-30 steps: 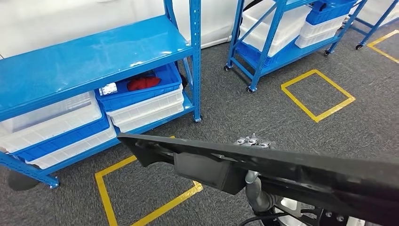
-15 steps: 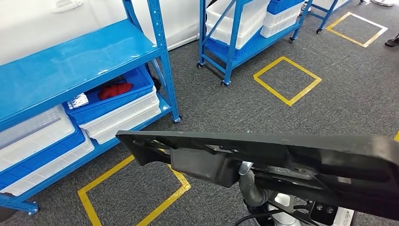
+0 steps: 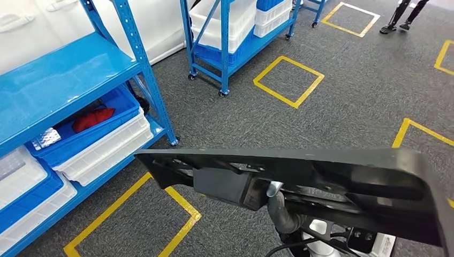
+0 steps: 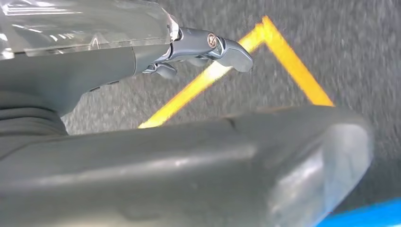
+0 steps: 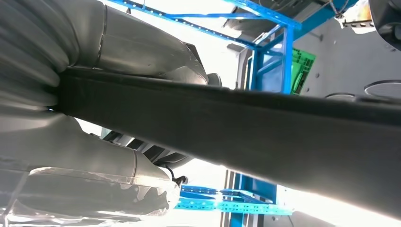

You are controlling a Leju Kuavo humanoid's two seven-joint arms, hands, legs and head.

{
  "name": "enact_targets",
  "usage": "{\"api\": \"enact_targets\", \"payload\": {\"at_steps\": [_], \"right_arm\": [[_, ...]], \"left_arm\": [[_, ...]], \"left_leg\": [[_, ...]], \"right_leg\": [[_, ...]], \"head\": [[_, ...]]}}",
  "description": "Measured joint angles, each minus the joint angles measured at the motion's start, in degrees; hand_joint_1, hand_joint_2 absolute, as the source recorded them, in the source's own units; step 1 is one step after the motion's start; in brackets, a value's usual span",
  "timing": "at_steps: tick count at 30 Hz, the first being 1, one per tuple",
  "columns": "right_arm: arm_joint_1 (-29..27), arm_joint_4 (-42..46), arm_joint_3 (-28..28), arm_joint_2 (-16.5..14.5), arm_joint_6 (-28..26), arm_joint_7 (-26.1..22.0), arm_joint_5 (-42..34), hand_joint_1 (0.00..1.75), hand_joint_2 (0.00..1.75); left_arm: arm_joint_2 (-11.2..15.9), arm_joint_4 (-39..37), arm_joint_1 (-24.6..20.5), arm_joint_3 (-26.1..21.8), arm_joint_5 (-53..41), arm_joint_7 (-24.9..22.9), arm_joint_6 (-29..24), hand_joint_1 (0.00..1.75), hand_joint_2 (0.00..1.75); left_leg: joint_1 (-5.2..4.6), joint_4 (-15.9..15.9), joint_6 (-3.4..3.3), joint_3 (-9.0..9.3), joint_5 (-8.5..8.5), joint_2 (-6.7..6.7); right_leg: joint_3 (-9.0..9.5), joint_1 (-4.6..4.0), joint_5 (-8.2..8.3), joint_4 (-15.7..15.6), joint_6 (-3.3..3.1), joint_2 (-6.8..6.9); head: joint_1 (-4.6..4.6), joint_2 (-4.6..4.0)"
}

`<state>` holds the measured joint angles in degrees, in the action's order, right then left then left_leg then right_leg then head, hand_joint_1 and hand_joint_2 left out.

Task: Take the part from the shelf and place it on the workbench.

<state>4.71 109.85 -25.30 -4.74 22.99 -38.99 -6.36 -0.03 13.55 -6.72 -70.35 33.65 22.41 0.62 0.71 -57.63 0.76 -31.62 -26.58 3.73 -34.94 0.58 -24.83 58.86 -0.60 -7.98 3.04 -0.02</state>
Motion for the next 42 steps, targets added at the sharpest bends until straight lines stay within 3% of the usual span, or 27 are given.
{"api": "enact_targets", "payload": {"at_steps": [1, 2, 3, 5, 7, 8, 9, 11, 13, 15, 17, 19, 21, 22, 23, 24, 25, 27, 29, 31, 33, 35, 37, 38, 39, 40, 42], "right_arm": [[0.28, -0.23, -0.25, 0.07, -0.43, -0.01, -0.13, 1.75, 1.75], [0.64, -0.44, -0.49, 0.17, -0.97, -0.01, -0.14, 1.75, 1.75], [1.02, -0.65, -0.75, 0.28, -1.47, -0.01, -0.07, 1.75, 1.75], [1.60, -1.03, -1.35, 0.54, -2.23, -0.01, 0.08, 1.75, 1.75], [1.87, -1.40, -2.05, 0.89, -2.58, 0.00, 0.14, 1.75, 1.75], [2.01, -1.57, -2.38, 1.09, -2.69, 0.00, 0.14, 1.75, 1.75], [2.20, -1.70, -2.69, 1.29, -2.83, 0.00, 0.13, 1.75, 1.75], [2.75, -1.82, -3.30, 1.55, -3.42, 0.00, 0.11, 1.75, 1.75], [3.25, -1.83, -3.89, 1.72, -4.30, 0.00, 0.13, 1.75, 1.75], [3.43, -1.82, -4.22, 2.02, -5.05, 0.01, 0.15, 1.75, 1.75], [3.41, -1.72, -4.40, 2.43, -5.57, 0.02, 0.14, 1.75, 1.75], [3.40, -1.59, -4.65, 2.72, -5.78, 0.05, -0.01, 1.75, 1.75], [3.23, -1.56, -4.85, 3.01, -5.80, 0.11, -0.34, 1.75, 1.75], [3.09, -1.57, -4.90, 3.16, -5.83, 0.16, -0.53, 1.75, 1.75], [3.00, -1.57, -4.91, 3.28, -5.89, 0.25, -0.70, 1.75, 1.75], [2.95, -1.57, -4.91, 3.37, -6.03, 0.38, -0.84, 1.75, 1.75], [2.97, -1.56, -4.91, 3.40, -6.24, 0.62, -0.93, 1.75, 1.75], [3.14, -1.55, -4.92, 3.41, -6.70, 1.37, -1.12, 1.75, 1.75], [3.34, -1.55, -4.93, 3.42, -6.92, 2.17, -1.39, 1.75, 1.75], [3.43, -1.56, -4.93, 3.45, -6.96, 2.74, -1.66, 1.75, 1.75], [3.68, -1.63, -4.94, 3.51, -7.05, 3.05, -1.88, 1.75, 1.75], [4.03, -1.89, -5.00, 3.54, -7.20, 3.08, -2.10, 1.75, 1.75], [4.15, -2.46, -5.17, 3.54, -7.34, 3.07, -2.43, 1.75, 1.75], [4.17, -2.77, -5.28, 3.54, -7.39, 3.07, -2.61, 1.75, 1.75], [4.24, -3.10, -5.47, 3.54, -7.42, 3.07, -2.79, 1.75, 1.75], [4.36, -3.37, -5.66, 3.54, -7.44, 3.07, -2.96, 1.75, 1.75], [4.92, -3.78, -6.11, 3.53, -7.52, 3.07, -3.39, 1.75, 1.75]], "left_arm": [[-0.05, 0.01, -0.03, -0.01, 0.08, 0.03, -0.10, 0.00, 0.00], [-0.14, 0.01, -0.11, -0.02, 0.24, 0.10, -0.16, 0.00, 0.00], [-0.23, 0.01, -0.16, -0.02, 0.40, 0.19, -0.16, 0.00, 0.00], [-0.44, 0.01, -0.08, -0.02, 0.56, 0.31, -0.03, 0.00, 0.00], [-0.70, 0.00, 0.11, -0.02, 0.55, 0.08, 0.07, 0.00, 0.00], [-0.84, 0.00, 0.13, -0.02, 0.55, -0.19, 0.08, 0.00, 0.00], [-1.01, 0.00, 0.09, -0.01, 0.55, -0.56, 0.08, 0.00, 0.00], [-1.38, 0.00, -0.02, 0.02, 0.55, -1.36, 0.08, 0.00, 0.00], [-1.70, 0.00, -0.03, 0.05, 0.55, -1.89, 0.12, 0.00, 0.00], [-1.97, 0.00, -0.05, 0.16, 0.56, -2.26, 0.17, 0.00, 0.00], [-2.20, 0.00, -0.13, 0.39, 0.56, -2.73, 0.17, 0.00, 0.00], [-2.30, 0.00, -0.05, 0.53, 0.54, -3.39, 0.01, 0.00, 0.00], [-2.36, 0.00, 0.32, 0.55, 0.53, -4.15, -0.26, 0.00, 0.00], [-2.40, -0.01, 0.53, 0.55, 0.54, -4.49, -0.39, 0.00, 0.00], [-2.46, -0.01, 0.67, 0.57, 0.54, -4.74, -0.47, 0.00, 0.00], [-2.53, -0.02, 0.72, 0.62, 0.55, -4.93, -0.52, 0.00, 0.00], [-2.58, -0.02, 0.72, 0.71, 0.55, -5.06, -0.54, 0.00, 0.00], [-2.66, -0.02, 0.69, 0.92, 0.55, -5.32, -0.60, 0.00, 0.00], [-2.76, -0.02, 0.62, 1.05, 0.54, -5.60, -0.74, 0.00, 0.00], [-2.98, -0.02, 0.41, 1.15, 0.55, -5.92, -0.95, 0.00, 0.00], [-3.28, -0.02, 0.28, 1.27, 0.56, -6.15, -1.10, 0.00, 0.00], [-3.51, -0.02, 0.42, 1.33, 0.53, -6.21, -1.17, 0.00, 0.00], [-3.62, -0.02, 0.61, 1.32, 0.53, -6.24, -1.25, 0.00, 0.00], [-3.65, -0.02, 0.61, 1.31, 0.53, -6.25, -1.29, 0.00, 0.00], [-3.68, -0.02, 0.55, 1.31, 0.53, -6.28, -1.34, 0.00, 0.00], [-3.74, -0.02, 0.48, 1.31, 0.53, -6.34, -1.40, 0.00, 0.00], [-3.84, -0.02, 0.40, 1.31, 0.53, -6.47, -1.58, 0.00, 0.00]], "left_leg": [[0.08, 0.26, -0.34, 0.10, 0.20, -0.67], [0.18, 0.51, -0.71, 0.18, 0.40, -1.37], [0.29, 0.76, -1.05, 0.23, 0.56, -2.08], [0.14, 0.84, -1.38, 0.19, 0.61, -3.53], [0.03, 0.80, -1.43, 0.15, 0.56, -5.13], [0.01, 0.79, -1.42, 0.16, 0.52, -5.91], [-0.02, 0.78, -1.38, 0.20, 0.47, -6.60], [-0.20, 0.73, -1.14, 0.38, 0.32, -7.74], [-0.45, 0.65, -0.68, 0.51, 0.14, -8.66], [-0.57, 0.67, -0.10, 0.69, 0.03, -9.61], [-0.41, -0.12, 0.47, 0.57, -0.82, -9.00], [-0.16, -4.73, 0.90, -1.30, -3.83, -6.43], [-0.10, -12.51, 1.15, -4.76, -7.45, -4.68], [-0.08, -15.26, 1.22, -6.07, -8.15, -4.43], [-0.06, -15.99, 1.24, -6.51, -7.72, -4.33], [-0.02, -14.33, 1.21, -5.88, -6.15, -4.21], [0.07, -10.74, 1.14, -4.35, -3.87, -3.69], [0.28, -3.18, 0.86, -1.12, -0.76, -1.25], [0.22, -0.31, 0.48, 0.07, -0.41, 0.19], [0.17, -0.09, -0.17, 0.14, -0.26, -0.73], [0.29, 0.27, -1.02, 0.25, 0.00, -1.95], [0.13, 0.43, -1.56, 0.30, 0.01, -3.37], [-0.10, 0.40, -1.72, 0.29, -0.11, -4.87], [-0.17, 0.38, -1.74, 0.30, -0.19, -5.60], [-0.21, 0.36, -1.70, 0.37, -0.28, -6.27], [-0.24, 0.36, -1.63, 0.52, -0.40, -6.87], [-0.43, 0.29, -1.27, 0.85, -0.74, -7.91]], "right_leg": [[-0.15, -0.04, -0.09, 0.15, 0.34, 0.27], [-0.58, -0.19, -0.73, 1.02, 0.60, 1.41], [-1.52, -0.35, -2.04, 3.09, 0.79, 3.14], [-4.78, -0.36, -5.81, 10.18, 1.00, 6.54], [-7.43, -0.16, -7.75, 15.95, 1.20, 7.53], [-7.36, -0.10, -7.27, 16.09, 1.23, 7.73], [-5.94, -0.07, -5.78, 13.64, 1.17, 8.00], [-1.22, -0.36, -2.59, 5.22, 0.67, 9.74], [1.51, -0.89, -1.42, -0.02, 0.00, 11.13], [1.51, -1.11, -1.40, -0.67, -0.53, 10.55], [1.60, -0.74, -1.08, -1.07, -1.08, 9.47], [1.77, -0.38, -0.75, -1.43, -1.56, 8.39], [1.70, -0.40, -0.68, -1.38, -1.74, 7.08], [1.69, -0.40, -0.67, -1.32, -1.74, 6.33], [1.69, -0.40, -0.68, -1.24, -1.73, 5.56], [1.73, -0.39, -0.71, -1.14, -1.68, 4.81], [1.78, -0.37, -0.77, -0.99, -1.59, 4.09], [1.60, -0.42, -0.95, -0.50, -1.17, 2.77], [1.07, -0.33, -0.91, -0.21, -0.48, 1.66], [0.67, -0.20, -0.75, -0.18, 0.24, 1.06], [-0.23, -0.38, -1.95, 1.64, 0.73, 3.42], [-3.18, -0.40, -5.31, 7.72, 1.05, 6.56], [-6.69, -0.18, -8.00, 14.72, 1.28, 7.37], [-7.33, -0.12, -7.90, 15.96, 1.32, 7.51], [-6.78, -0.09, -6.73, 14.88, 1.28, 7.72], [-5.10, -0.12, -4.83, 11.66, 1.14, 8.15], [-0.99, -0.57, -1.84, 3.67, 0.55, 10.29]], "head": [[-0.01, 0.00], [-0.01, 0.00], [-0.01, 0.00], [-0.01, 0.00], [-0.01, 0.00], [-0.01, 0.00], [-0.01, 0.00], [-0.01, 0.00], [-0.01, 0.00], [-0.01, 0.00], [-0.01, 0.00], [0.00, 0.00], [0.00, 0.00], [-0.01, 0.00], [-0.01, 0.00], [-0.01, 0.00], [-0.01, 0.00], [-0.01, 0.00], [0.01, 0.00], [0.01, 0.00], [-0.01, 0.00], [-0.01, 0.00], [-0.01, 0.00], [-0.01, 0.00], [-0.01, 0.00], [-0.01, 0.00], [-0.01, 0.00]]}}
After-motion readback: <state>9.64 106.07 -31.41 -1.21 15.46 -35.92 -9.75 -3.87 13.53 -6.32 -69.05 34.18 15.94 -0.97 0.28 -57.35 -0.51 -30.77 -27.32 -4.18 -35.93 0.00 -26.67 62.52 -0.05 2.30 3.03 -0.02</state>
